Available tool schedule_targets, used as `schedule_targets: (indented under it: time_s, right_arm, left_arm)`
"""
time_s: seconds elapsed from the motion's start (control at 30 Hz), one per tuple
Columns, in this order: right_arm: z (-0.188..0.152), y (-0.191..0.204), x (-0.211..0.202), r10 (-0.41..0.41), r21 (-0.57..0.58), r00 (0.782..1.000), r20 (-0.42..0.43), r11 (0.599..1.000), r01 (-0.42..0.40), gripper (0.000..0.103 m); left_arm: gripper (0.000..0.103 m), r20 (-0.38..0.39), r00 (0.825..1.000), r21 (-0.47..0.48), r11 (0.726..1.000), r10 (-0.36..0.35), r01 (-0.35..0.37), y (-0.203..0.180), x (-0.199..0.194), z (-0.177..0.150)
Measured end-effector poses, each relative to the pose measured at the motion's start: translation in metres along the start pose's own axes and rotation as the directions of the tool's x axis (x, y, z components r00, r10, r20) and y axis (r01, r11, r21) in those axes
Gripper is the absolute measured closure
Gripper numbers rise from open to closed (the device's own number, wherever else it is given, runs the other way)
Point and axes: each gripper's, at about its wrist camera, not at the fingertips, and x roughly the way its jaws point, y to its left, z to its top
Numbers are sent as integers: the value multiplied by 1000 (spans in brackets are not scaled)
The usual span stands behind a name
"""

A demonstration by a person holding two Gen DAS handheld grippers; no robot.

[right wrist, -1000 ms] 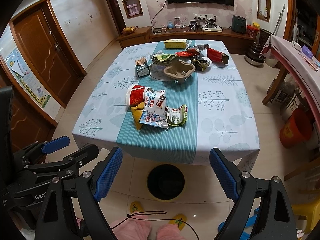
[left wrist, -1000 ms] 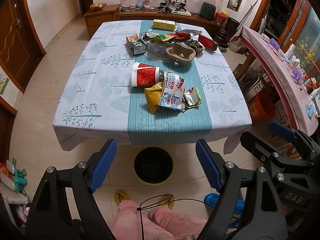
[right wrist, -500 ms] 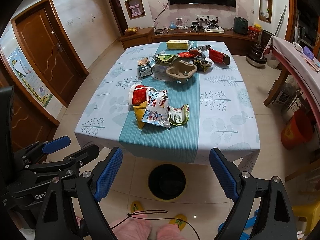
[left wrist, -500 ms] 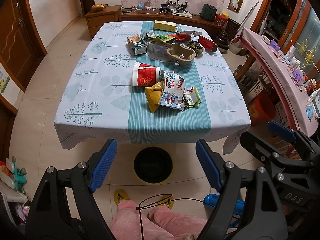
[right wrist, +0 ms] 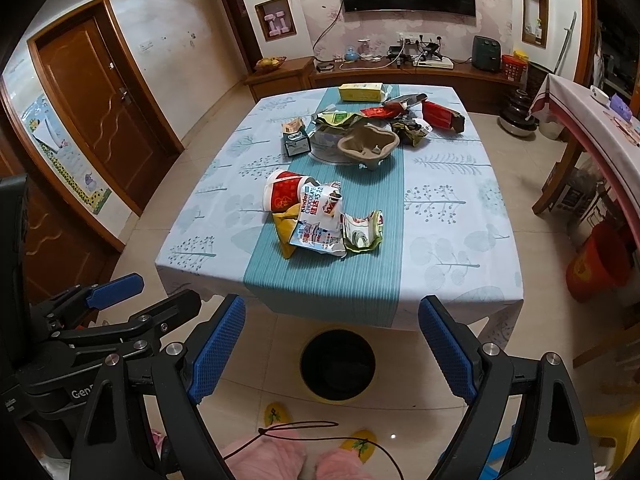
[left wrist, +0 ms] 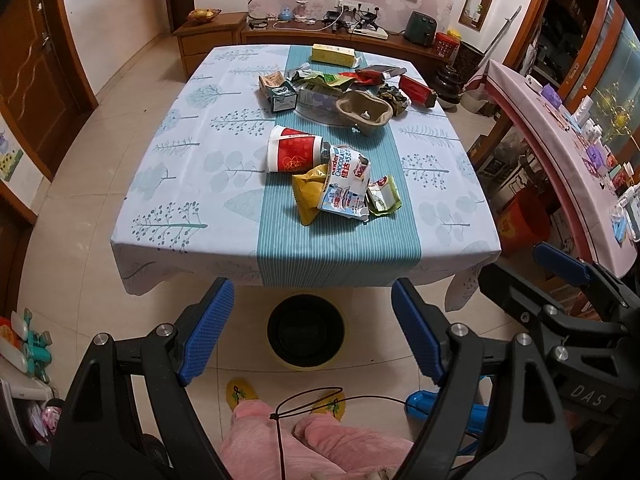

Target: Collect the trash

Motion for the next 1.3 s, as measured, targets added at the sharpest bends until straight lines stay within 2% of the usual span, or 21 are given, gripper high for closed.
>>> schedule_targets:
  time_s: [0.03, 0.6, 0.97, 1.17, 1.3]
  right_arm:
    - [-6, -12, -2, 7, 1, 1000, 2, 1000, -7, 13]
    - [1, -8, -7, 42, 8, 999, 25, 999, -42, 13]
    - [8, -3, -14, 92, -1, 994, 56, 996, -92, 13]
    - [17, 2, -7, 93, 12, 994, 59, 996, -94, 14]
    - [28, 4, 3, 81, 37, 996, 47, 996, -83, 19]
  left_arm:
    - [24, 0, 1000, -1, 1000, 1, -1, 1, -1, 0]
    - [24, 7, 1000, -3, 1000, 10, -10, 5, -14, 1]
    - [24, 39, 998, -21, 999, 41, -40, 8, -32, 13]
    - [24, 40, 998, -8, 999, 40, -40, 17, -26, 26]
    - [24, 40, 999, 0, 1000, 27, -27, 28, -18, 40]
